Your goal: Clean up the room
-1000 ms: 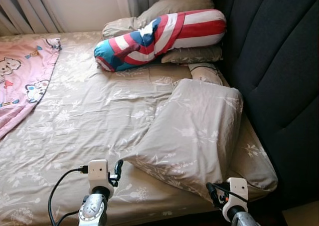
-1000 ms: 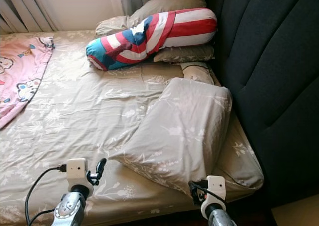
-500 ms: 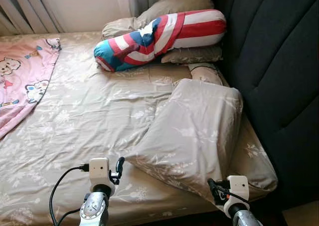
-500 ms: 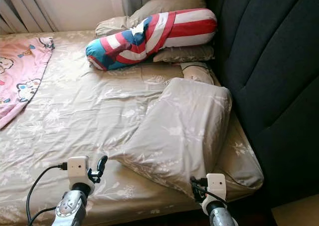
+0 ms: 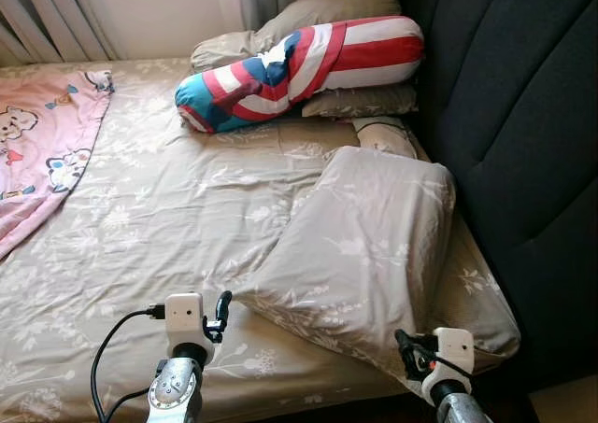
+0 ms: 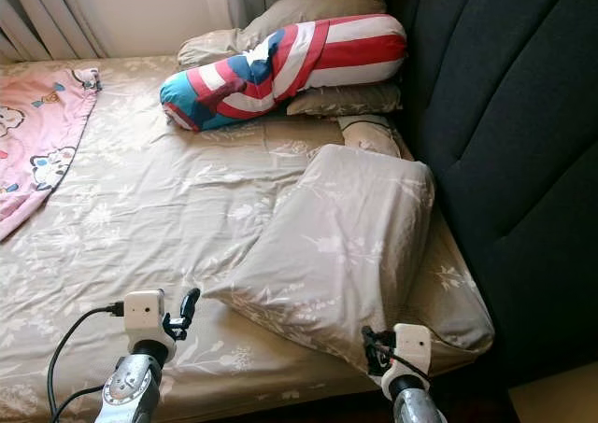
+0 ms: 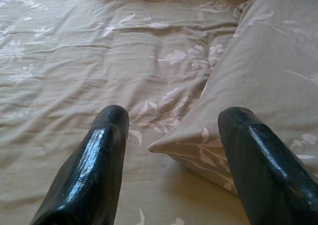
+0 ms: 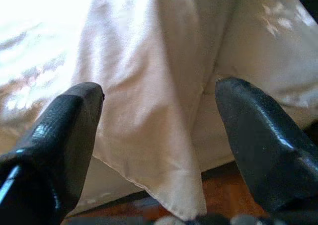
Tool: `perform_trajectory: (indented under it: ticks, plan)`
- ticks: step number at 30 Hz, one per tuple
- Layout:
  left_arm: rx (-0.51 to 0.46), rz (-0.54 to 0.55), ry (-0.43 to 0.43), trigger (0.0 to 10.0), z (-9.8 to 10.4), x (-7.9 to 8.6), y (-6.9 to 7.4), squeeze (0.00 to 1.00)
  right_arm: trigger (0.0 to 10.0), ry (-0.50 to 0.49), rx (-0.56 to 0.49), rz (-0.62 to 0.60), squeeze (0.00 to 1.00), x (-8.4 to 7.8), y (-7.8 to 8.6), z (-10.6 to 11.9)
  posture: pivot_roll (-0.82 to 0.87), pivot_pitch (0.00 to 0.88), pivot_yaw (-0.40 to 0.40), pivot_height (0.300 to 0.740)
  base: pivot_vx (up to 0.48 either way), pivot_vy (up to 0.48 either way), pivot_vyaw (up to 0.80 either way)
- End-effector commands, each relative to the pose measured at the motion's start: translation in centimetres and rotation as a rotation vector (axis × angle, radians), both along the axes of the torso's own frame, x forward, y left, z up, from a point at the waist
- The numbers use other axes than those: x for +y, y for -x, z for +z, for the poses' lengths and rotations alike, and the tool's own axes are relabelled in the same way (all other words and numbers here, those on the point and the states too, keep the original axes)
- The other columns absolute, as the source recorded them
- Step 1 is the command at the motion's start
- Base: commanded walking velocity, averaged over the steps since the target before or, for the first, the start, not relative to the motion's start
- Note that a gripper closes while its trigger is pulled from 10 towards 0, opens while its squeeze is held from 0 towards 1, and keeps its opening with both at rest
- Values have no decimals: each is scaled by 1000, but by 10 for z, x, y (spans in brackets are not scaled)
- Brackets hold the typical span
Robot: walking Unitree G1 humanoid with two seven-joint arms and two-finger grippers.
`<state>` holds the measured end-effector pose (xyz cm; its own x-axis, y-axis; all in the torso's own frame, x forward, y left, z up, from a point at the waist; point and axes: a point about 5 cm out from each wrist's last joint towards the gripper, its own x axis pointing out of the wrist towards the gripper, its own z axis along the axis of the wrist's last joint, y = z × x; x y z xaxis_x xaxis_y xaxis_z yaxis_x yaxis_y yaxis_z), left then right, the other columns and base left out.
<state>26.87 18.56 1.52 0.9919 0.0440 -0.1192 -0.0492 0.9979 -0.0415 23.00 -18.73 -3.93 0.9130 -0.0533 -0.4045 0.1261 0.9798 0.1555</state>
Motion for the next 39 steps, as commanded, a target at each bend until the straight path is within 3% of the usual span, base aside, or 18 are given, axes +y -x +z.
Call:
perform_trajectory:
  ticks: [1, 3, 6, 7, 8, 9, 10, 12, 22, 28, 39]
  plan:
    - [15, 11, -4, 10000, -2, 4, 2, 0, 10000, 106, -7, -30, 0, -7, 3, 1, -2, 170, -22, 740, 0, 0, 0]
    - [13, 12, -5, 10000, -1, 5, 2, 0, 10000, 259, -71, 22, 0, -7, 0, 9, -5, 173, -20, 740, 0, 0, 0]
    - [14, 9, -7, 10000, -1, 5, 2, 0, 10000, 249, -99, 37, 0, -6, -1, 11, -8, 173, -20, 740, 0, 0, 0]
    - [14, 8, -8, 10000, -1, 5, 2, 0, 10000, 435, -242, 85, 0, -3, -20, 34, -14, 175, -19, 740, 0, 0, 0]
    - [14, 8, -8, 10000, -1, 5, 2, 0, 10000, 435, -242, 85, 0, -3, -20, 34, -14, 175, -19, 740, 0, 0, 0]
    - [14, 8, -8, 10000, -1, 5, 2, 0, 10000, 528, -423, 112, 0, 9, -48, 67, -14, 174, -20, 740, 0, 0, 0]
    - [14, 9, -8, 10000, -1, 5, 2, 0, 10000, 588, -557, 118, 0, 18, -65, 94, -13, 174, -20, 740, 0, 0, 0]
    - [12, 9, -8, 10000, -1, 5, 2, 0, 10000, 616, -653, 100, 0, 26, -78, 116, -8, 173, -21, 740, 0, 0, 0]
    - [3, 8, -11, 10000, 0, 5, 4, 0, 10000, 561, -616, 73, 0, 26, -77, 109, -11, 164, -23, 740, 0, 0, 0]
    - [-3, 12, -11, 10000, 1, 6, 4, 0, 10000, 482, -495, -118, 0, 23, -71, 96, -10, 154, -22, 740, 0, 0, 0]
    - [-4, 4, -11, 10000, 4, 5, 0, 0, 10000, 467, -457, -74, 0, 27, -73, 93, -9, 145, -18, 711, 0, 0, 0]
